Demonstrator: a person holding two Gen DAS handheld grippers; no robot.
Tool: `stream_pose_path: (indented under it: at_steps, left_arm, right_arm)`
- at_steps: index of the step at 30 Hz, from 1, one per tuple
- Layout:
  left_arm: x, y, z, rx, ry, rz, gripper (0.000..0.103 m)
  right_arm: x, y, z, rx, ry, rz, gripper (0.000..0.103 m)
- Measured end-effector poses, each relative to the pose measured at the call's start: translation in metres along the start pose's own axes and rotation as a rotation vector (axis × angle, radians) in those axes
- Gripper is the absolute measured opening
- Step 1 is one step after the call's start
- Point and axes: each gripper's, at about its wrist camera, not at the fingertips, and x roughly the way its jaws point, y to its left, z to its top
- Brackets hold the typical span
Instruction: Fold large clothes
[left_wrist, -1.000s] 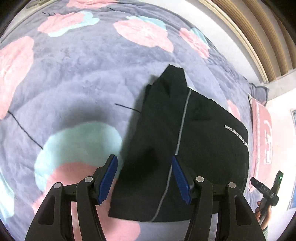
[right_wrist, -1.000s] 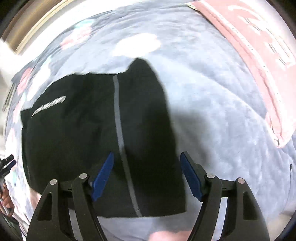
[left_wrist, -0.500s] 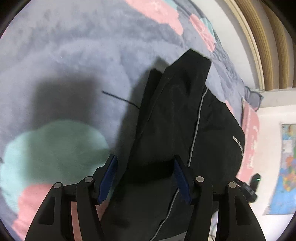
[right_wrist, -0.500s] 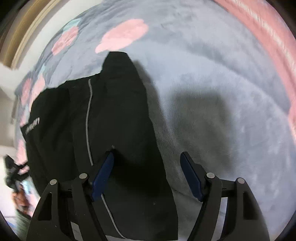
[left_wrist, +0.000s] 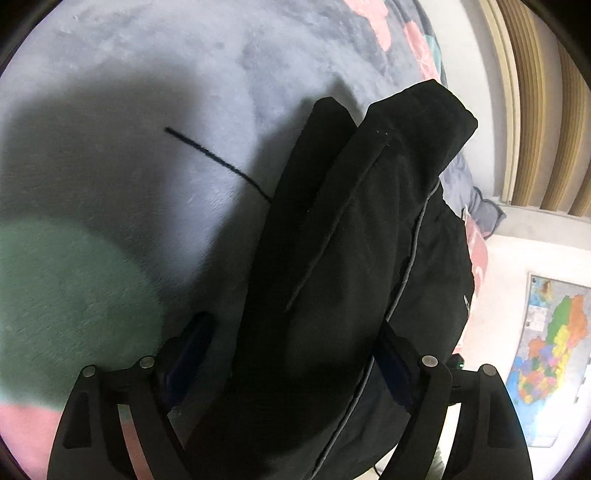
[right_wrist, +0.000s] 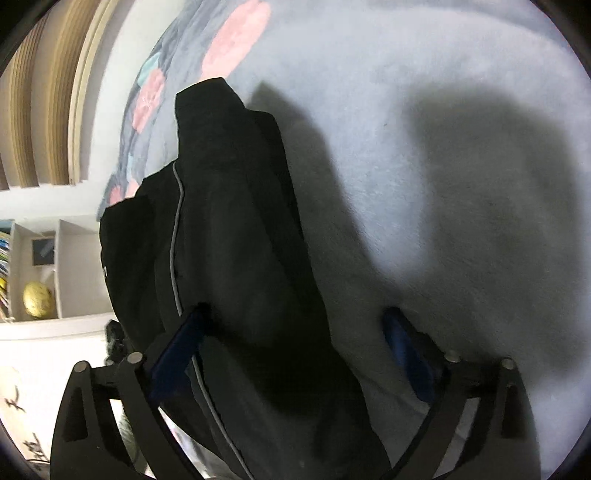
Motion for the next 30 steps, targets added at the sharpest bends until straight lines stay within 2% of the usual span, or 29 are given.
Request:
stream_pose_path:
  at_steps: [3, 4, 5, 6, 9, 13, 15, 16, 17, 18, 20, 23, 30]
  left_arm:
    - [0.003, 0.002, 0.0, -0.012, -0.005, -0.043, 0.085]
    - [0.002, 0.0, -0.002, -0.001, -0.005, -0.062, 0.076]
    - [0.001, -0.003, -0.004, 0.015, 0.007, -0.121, 0.066]
    - [-0.001, -0.006, -0.006, 0.033, 0.006, -0.141, 0.066]
    - [-0.003, -0.01, -0.01, 0.062, 0.01, -0.158, 0.066]
    - [0.02, -0.005, -0.002, 0.006, 0.037, -0.131, 0.071]
    - [0.025, -0.011, 0.0, 0.001, 0.025, -0.117, 0.072]
    - [0.023, -0.02, -0.003, 0.032, 0.007, -0.094, 0.069]
    - [0.021, -0.026, -0.007, 0.059, -0.004, -0.082, 0.06]
    - [0.016, -0.033, -0.012, 0.087, -0.016, -0.072, 0.054]
    - [0.002, -0.046, -0.024, 0.123, -0.043, -0.087, 0.043]
    - [-0.018, -0.072, -0.045, 0.176, -0.078, -0.12, 0.041]
    - [-0.067, -0.126, -0.115, 0.326, -0.124, -0.165, 0.041]
  right_arm:
    - [0.012, 0.001, 0.002, 0.005, 0.015, 0.056, 0.098]
    - [0.016, 0.003, 0.002, -0.01, 0.02, 0.071, 0.082]
    - [0.015, 0.007, 0.001, -0.034, 0.028, 0.139, 0.068]
    - [0.013, 0.01, 0.0, -0.047, 0.03, 0.15, 0.064]
    - [0.015, 0.016, 0.0, -0.096, 0.038, 0.117, 0.063]
    - [0.04, 0.015, 0.007, -0.032, 0.055, 0.146, 0.082]
    - [0.047, 0.017, 0.006, -0.018, 0.06, 0.17, 0.082]
    - [0.048, 0.023, 0.005, -0.031, 0.057, 0.172, 0.076]
    - [0.049, 0.032, 0.004, -0.06, 0.046, 0.16, 0.072]
    - [0.045, 0.039, 0.002, -0.09, 0.036, 0.152, 0.063]
    - [0.027, 0.054, -0.009, -0.135, 0.016, 0.151, 0.052]
    - [-0.004, 0.082, -0.031, -0.213, -0.016, 0.147, 0.047]
    - [-0.056, 0.15, -0.105, -0.375, -0.062, 0.114, 0.046]
